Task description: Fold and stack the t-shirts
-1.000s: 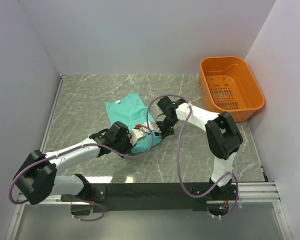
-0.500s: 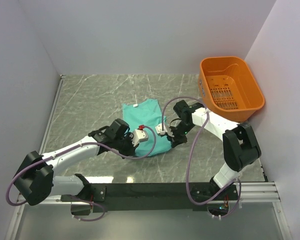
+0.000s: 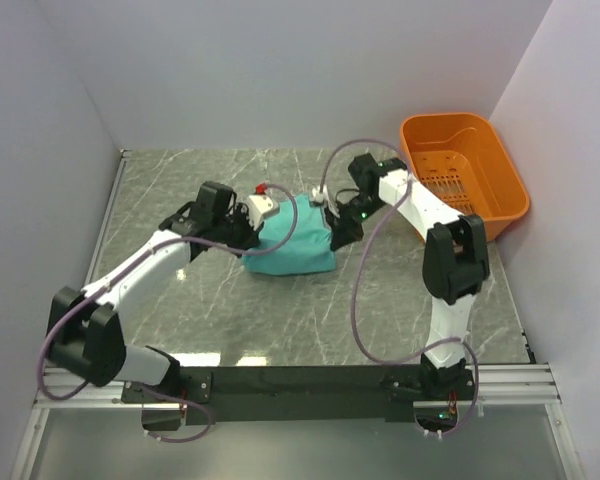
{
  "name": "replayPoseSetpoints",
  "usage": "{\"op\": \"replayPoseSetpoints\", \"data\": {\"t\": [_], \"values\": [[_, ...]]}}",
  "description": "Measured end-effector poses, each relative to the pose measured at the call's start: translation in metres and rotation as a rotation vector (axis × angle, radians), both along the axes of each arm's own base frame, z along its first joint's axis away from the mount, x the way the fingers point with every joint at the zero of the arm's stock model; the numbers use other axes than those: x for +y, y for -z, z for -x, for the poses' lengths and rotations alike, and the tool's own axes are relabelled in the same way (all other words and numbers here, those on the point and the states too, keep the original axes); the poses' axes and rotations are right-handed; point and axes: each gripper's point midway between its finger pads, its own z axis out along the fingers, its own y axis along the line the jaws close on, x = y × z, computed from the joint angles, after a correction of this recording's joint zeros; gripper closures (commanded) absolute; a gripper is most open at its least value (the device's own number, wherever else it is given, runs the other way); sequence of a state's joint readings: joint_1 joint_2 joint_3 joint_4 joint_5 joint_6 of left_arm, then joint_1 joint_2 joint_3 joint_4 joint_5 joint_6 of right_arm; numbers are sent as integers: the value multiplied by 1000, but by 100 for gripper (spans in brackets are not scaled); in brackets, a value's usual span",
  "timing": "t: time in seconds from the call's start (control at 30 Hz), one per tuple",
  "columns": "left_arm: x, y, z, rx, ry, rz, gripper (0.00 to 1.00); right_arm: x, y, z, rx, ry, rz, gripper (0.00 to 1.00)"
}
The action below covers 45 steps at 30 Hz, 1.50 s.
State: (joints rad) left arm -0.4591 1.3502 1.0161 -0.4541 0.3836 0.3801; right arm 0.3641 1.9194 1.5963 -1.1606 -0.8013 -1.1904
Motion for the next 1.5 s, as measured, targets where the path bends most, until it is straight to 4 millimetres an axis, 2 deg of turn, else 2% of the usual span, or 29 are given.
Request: {"op": "replayPoseSetpoints", "data": {"t": [0.1, 0.23, 0.33, 0.43, 0.53, 0.67, 0.8, 0.9, 1.0, 1.13, 1.2, 1.37, 1.5], "values": [[4, 4, -30, -3, -42, -4, 99, 9, -6, -35, 7, 67, -12, 100], [13, 17, -59, 12, -91, -17, 99, 17, -7, -72, 19, 149, -14, 100], [18, 22, -79, 5, -120, -21, 100, 21, -6, -96, 24, 212, -15, 100], [20, 18, -101, -27, -140, -9, 99, 22, -5, -115, 22, 275, -14, 100], [20, 13, -119, -71, -148, 7, 99, 24, -4, -125, 25, 331, -17, 100], [16, 5, -131, -129, -143, 29, 99, 27, 1, -139, 23, 398, -45, 100], [11, -2, -139, -166, -129, 51, 99, 26, 11, -141, 48, 430, -49, 100], [8, -4, -139, -170, -115, 65, 99, 26, 8, -139, 43, 413, -63, 100], [7, -1, -127, -156, -99, 76, 99, 23, 9, -126, 36, 367, -60, 100], [5, 9, -88, -116, -62, 77, 99, 10, 14, -88, 62, 298, -31, 100], [-1, 15, -64, -91, -30, 74, 99, 3, 17, -64, 78, 265, -21, 100], [-35, 32, 2, -25, 98, 65, 99, -14, 27, 4, 111, 185, 21, 100], [-53, 47, 51, 36, 175, 43, 99, -21, 40, 58, 128, 101, 73, 100]]}}
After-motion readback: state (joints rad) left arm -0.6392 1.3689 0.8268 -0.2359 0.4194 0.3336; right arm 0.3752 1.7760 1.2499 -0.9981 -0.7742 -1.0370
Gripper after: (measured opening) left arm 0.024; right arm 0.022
